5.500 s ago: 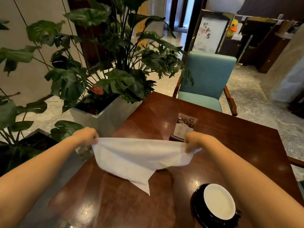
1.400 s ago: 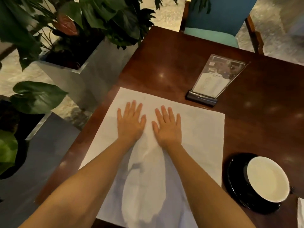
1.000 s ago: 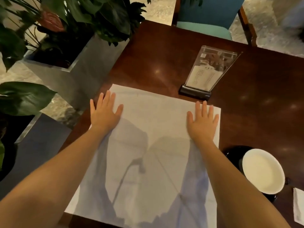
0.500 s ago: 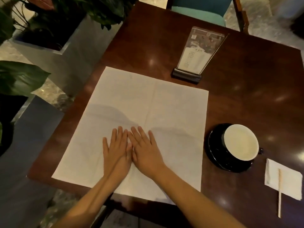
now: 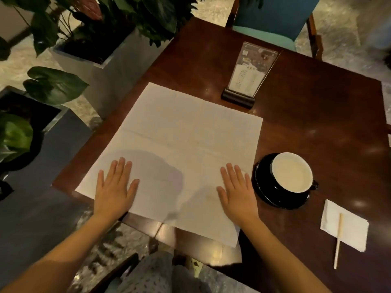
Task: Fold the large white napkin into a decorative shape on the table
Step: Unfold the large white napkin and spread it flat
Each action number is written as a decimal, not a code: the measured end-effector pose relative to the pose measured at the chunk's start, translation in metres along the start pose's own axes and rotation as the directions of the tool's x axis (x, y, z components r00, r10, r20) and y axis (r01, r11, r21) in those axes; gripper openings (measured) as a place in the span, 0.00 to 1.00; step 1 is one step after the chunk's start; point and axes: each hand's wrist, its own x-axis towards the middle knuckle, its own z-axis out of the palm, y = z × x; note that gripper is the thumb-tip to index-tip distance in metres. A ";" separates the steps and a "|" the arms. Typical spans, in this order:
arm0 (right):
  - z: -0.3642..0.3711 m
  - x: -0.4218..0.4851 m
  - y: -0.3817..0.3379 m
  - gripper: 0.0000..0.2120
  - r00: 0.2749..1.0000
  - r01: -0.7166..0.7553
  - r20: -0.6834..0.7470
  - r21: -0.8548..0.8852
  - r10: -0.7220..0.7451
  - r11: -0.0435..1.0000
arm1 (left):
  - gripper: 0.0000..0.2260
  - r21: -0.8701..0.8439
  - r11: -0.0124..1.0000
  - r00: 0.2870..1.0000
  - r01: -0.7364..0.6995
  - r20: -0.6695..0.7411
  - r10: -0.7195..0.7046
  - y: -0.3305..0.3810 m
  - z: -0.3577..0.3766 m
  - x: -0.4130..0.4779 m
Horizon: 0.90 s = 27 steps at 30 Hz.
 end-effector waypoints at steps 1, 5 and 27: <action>-0.002 -0.004 0.003 0.27 1.000 -0.018 0.011 -0.003 0.018 1.000 | 0.30 0.003 1.000 1.000 0.022 -0.005 -0.022 -0.003 0.000 -0.003; -0.010 -0.024 -0.009 0.29 0.998 0.027 0.062 0.034 -0.029 0.999 | 0.29 -0.012 0.995 0.994 0.099 0.055 -0.098 -0.003 -0.005 -0.009; -0.029 -0.107 0.031 0.18 0.825 0.562 -0.105 0.051 -0.555 0.825 | 0.28 -0.038 0.872 0.849 -0.488 0.214 0.484 0.112 0.006 -0.053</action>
